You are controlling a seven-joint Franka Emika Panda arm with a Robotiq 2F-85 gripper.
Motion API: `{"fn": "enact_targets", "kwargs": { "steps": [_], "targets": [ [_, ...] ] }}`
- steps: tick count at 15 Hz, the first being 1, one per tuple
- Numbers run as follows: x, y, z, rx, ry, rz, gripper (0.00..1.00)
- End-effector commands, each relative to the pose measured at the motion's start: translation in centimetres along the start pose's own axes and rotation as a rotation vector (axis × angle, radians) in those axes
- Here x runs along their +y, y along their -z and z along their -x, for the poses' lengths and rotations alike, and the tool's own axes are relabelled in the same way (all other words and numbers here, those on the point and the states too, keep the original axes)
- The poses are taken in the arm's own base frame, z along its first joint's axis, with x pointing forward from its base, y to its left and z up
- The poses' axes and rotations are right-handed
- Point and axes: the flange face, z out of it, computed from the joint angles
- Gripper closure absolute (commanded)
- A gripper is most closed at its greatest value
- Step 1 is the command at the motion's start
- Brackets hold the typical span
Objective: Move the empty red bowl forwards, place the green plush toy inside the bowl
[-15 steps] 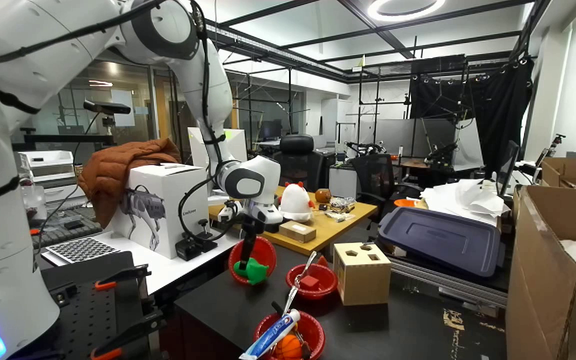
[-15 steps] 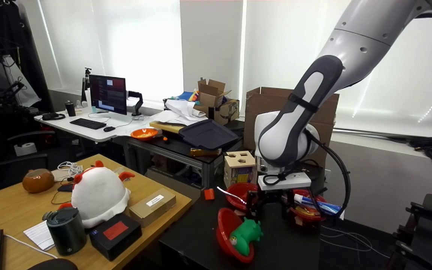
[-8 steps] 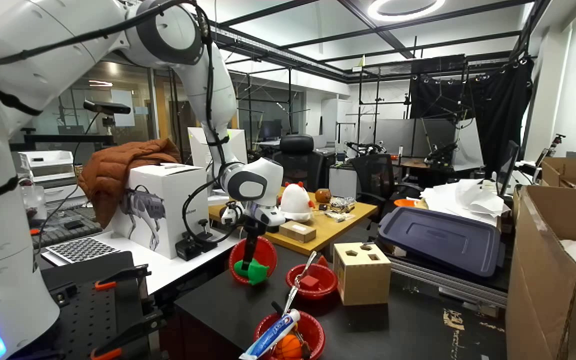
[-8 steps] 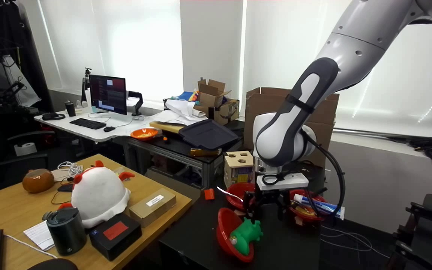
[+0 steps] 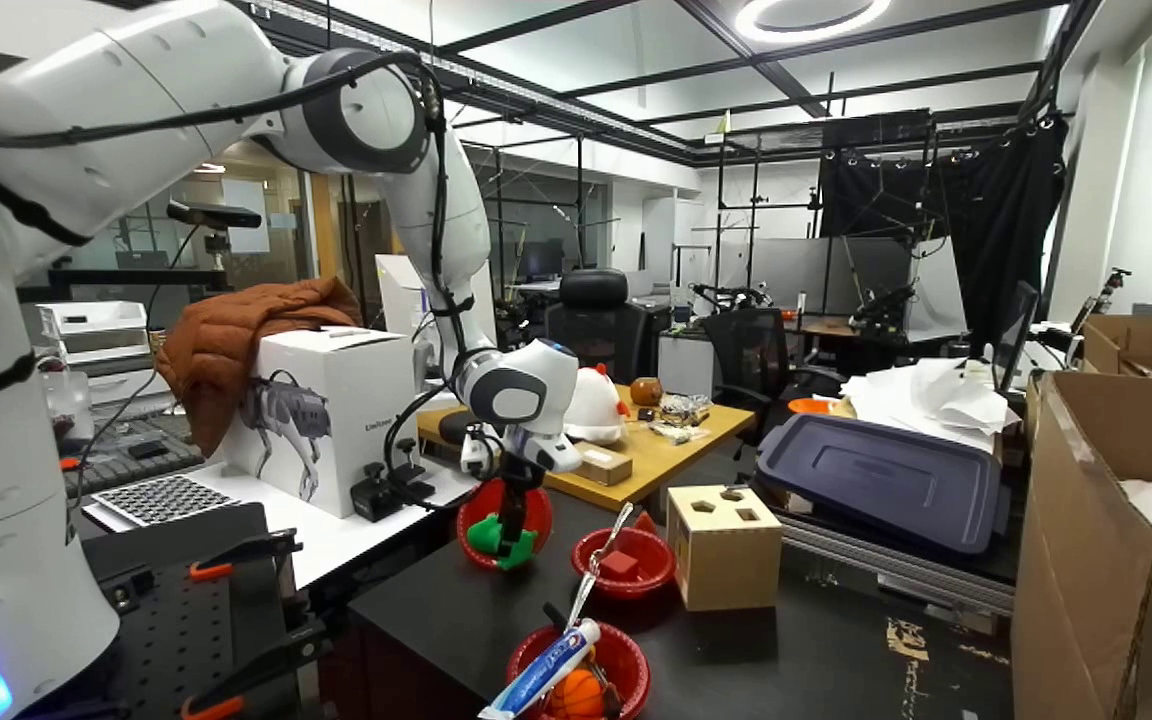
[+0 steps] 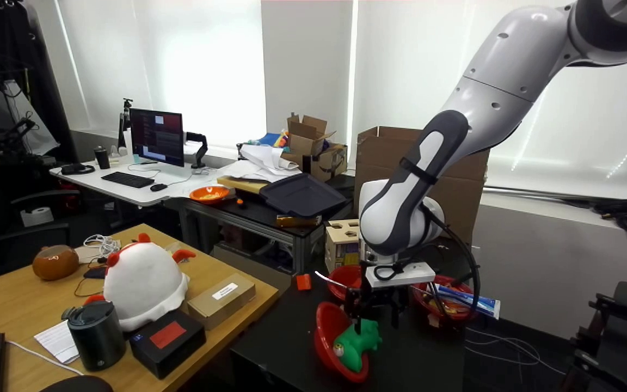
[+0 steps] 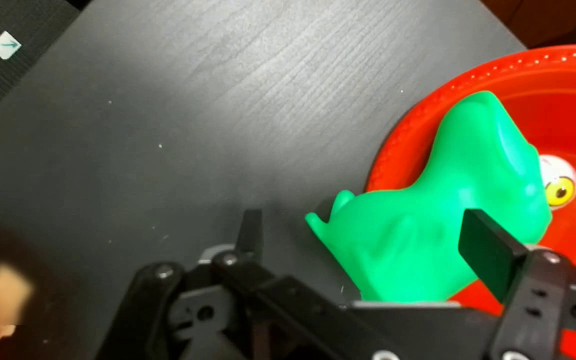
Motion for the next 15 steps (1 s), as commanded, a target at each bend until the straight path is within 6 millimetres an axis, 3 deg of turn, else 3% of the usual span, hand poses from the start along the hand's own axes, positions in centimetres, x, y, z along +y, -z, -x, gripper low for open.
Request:
{"fn": "enact_targets", "kwargs": {
  "steps": [1,5,6,15],
  "targets": [
    [-1.2,-0.1,-0.8,-0.015,0.043,-0.044,0.00],
    [-1.9,-0.3,-1.2,-0.015,0.073,-0.055,0.02],
    [-2.0,-0.3,-1.3,-0.013,0.078,-0.057,0.21],
    [-2.0,0.2,-2.1,-0.020,0.083,-0.047,0.84]
  ]
}}
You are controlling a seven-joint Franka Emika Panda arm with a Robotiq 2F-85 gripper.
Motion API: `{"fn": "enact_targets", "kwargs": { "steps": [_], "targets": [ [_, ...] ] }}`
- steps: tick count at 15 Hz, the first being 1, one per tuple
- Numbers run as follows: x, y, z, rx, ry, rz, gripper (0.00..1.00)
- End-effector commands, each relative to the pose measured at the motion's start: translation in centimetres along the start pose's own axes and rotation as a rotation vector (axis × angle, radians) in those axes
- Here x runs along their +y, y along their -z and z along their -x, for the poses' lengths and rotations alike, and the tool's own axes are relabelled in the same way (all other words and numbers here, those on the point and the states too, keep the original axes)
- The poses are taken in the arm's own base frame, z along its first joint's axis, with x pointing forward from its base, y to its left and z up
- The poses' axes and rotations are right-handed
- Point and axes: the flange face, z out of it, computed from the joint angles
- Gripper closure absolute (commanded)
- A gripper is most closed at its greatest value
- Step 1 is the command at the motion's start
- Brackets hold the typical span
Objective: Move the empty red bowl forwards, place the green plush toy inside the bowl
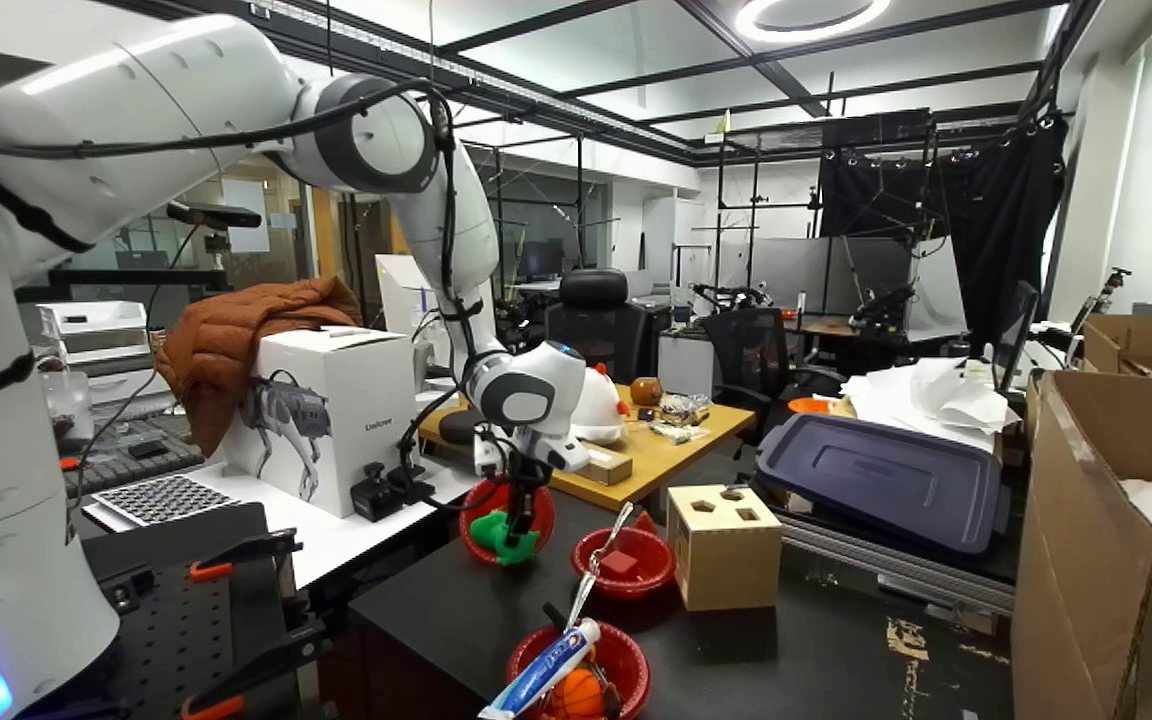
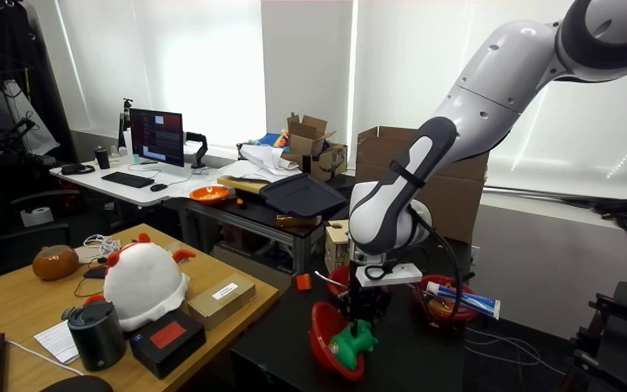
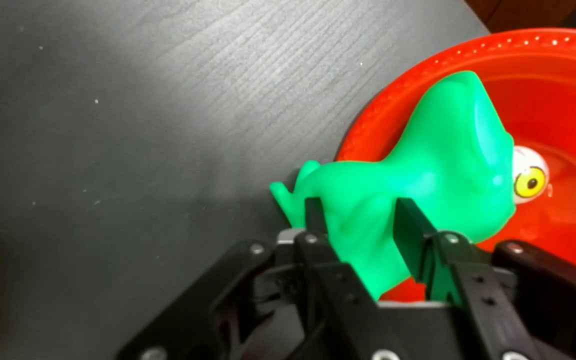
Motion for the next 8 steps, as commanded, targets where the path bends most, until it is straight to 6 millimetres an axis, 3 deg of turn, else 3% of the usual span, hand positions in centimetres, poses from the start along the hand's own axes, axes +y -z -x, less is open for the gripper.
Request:
{"fn": "enact_targets", "kwargs": {
  "steps": [1,3,8],
  "targets": [
    [0.0,0.8,-0.5,-0.029,0.007,0.001,0.92],
    [-0.1,1.2,-0.4,-0.026,0.012,0.013,1.00],
    [0.2,2.2,0.7,-0.033,0.041,0.081,0.98]
  ]
}}
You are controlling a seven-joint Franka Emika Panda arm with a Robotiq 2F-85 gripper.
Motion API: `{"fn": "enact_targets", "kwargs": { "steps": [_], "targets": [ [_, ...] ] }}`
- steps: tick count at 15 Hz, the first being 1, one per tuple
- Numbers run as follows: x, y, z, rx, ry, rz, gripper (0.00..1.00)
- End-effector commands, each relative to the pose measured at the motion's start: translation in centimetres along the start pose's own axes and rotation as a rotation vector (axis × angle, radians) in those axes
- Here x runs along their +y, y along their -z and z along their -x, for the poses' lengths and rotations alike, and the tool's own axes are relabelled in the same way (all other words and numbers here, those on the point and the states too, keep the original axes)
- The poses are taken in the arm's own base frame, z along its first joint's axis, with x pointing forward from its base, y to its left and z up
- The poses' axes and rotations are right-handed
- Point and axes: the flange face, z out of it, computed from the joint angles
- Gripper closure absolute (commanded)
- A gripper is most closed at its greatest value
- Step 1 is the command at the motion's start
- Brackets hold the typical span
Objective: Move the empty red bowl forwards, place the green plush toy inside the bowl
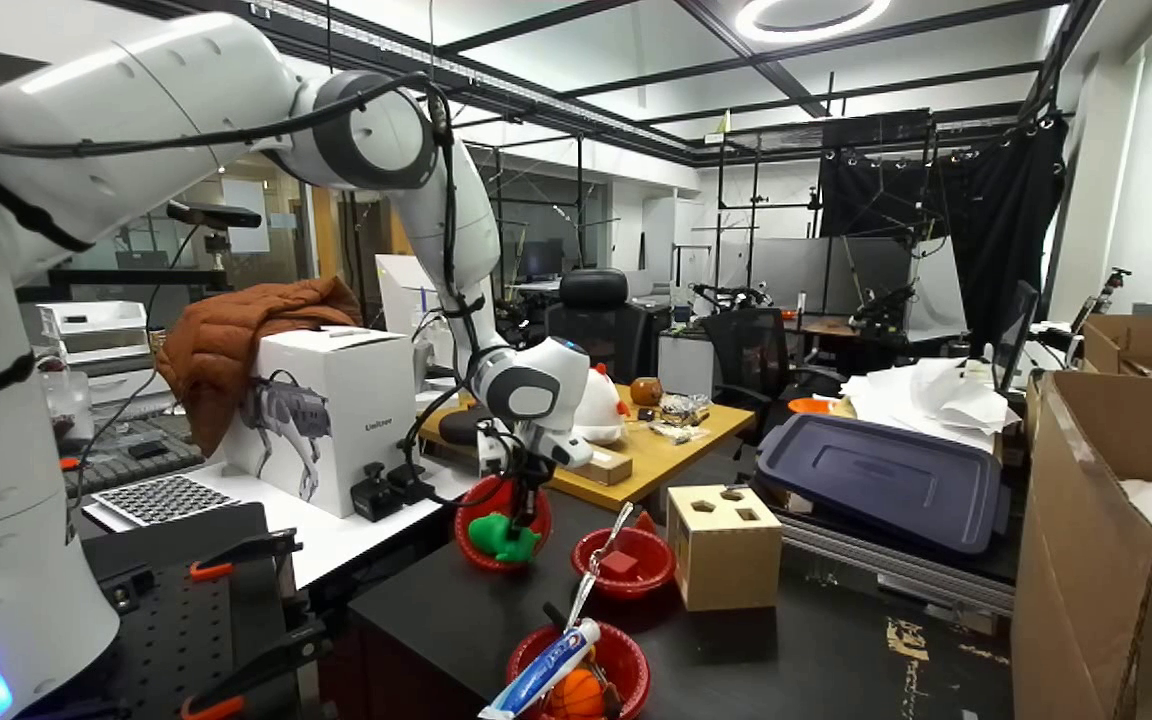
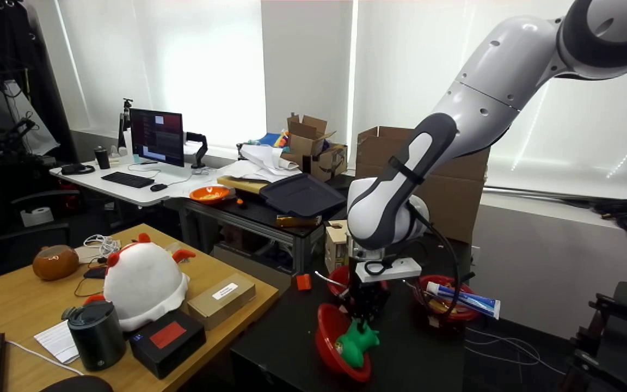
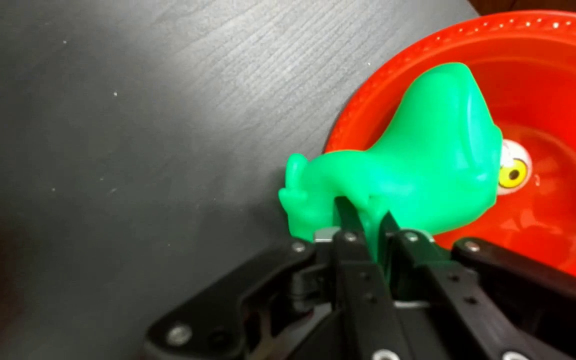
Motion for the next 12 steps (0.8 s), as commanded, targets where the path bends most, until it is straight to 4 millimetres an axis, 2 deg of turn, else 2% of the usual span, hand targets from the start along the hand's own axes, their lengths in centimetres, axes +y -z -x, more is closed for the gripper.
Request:
{"fn": "enact_targets", "kwargs": {
  "steps": [1,12],
  "targets": [
    [0.4,1.7,1.2,-0.008,0.027,0.072,0.98],
    [0.0,6.9,2.8,0.022,0.062,0.069,0.98]
  ]
}}
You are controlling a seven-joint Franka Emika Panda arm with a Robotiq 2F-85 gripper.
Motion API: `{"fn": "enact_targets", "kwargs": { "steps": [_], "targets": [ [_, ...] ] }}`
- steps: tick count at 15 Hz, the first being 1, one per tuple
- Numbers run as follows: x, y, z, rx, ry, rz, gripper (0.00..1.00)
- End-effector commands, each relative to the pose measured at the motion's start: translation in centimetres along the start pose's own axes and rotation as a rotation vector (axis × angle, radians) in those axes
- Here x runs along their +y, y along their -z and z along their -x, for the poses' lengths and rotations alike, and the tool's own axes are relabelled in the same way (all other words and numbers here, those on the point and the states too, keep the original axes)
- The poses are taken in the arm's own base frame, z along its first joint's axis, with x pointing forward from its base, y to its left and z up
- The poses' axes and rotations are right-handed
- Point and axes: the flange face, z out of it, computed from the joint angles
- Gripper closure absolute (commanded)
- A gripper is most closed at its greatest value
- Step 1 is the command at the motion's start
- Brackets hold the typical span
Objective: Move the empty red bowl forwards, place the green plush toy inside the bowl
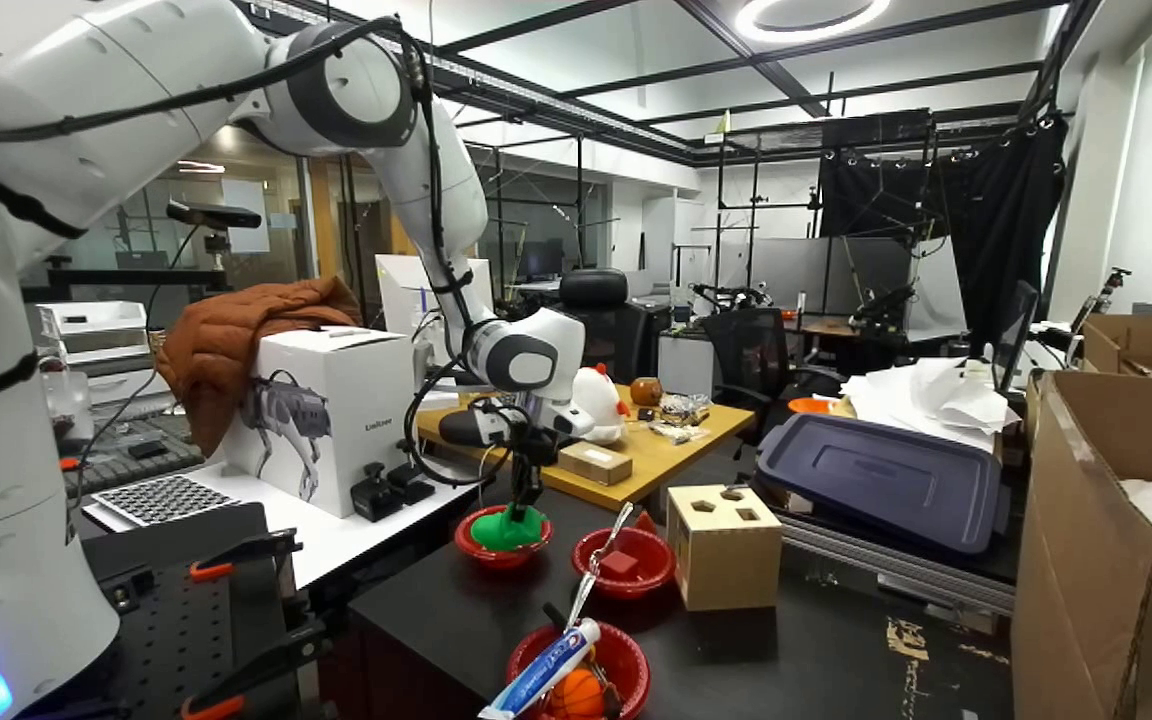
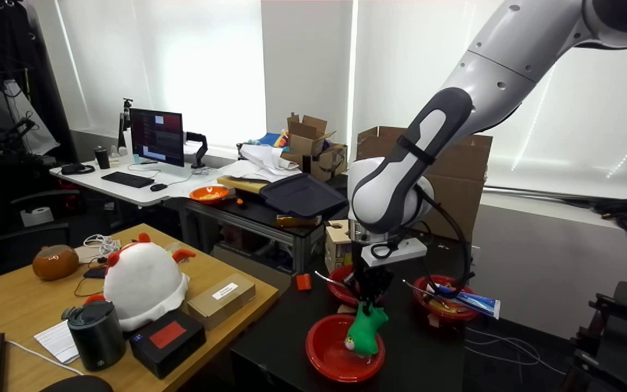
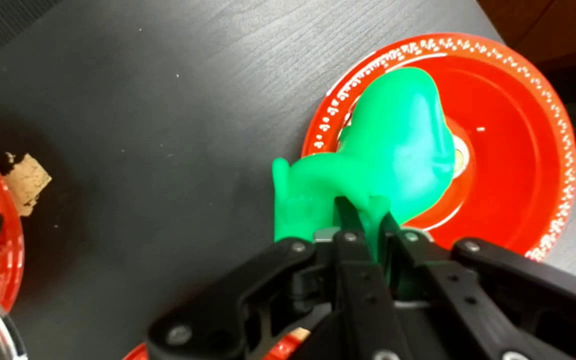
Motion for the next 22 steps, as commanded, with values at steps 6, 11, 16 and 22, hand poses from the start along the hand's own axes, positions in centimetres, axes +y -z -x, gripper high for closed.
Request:
{"fn": "enact_targets", "kwargs": {
  "steps": [6,11,16,22],
  "targets": [
    [-0.4,4.4,2.7,-0.031,0.007,-0.016,0.98],
    [-1.5,5.2,2.8,-0.029,0.012,-0.048,0.98],
    [-3.1,5.0,2.6,-0.042,-0.002,-0.097,0.98],
    [-3.5,4.3,1.5,-0.002,-0.034,-0.128,0.98]
  ]
}}
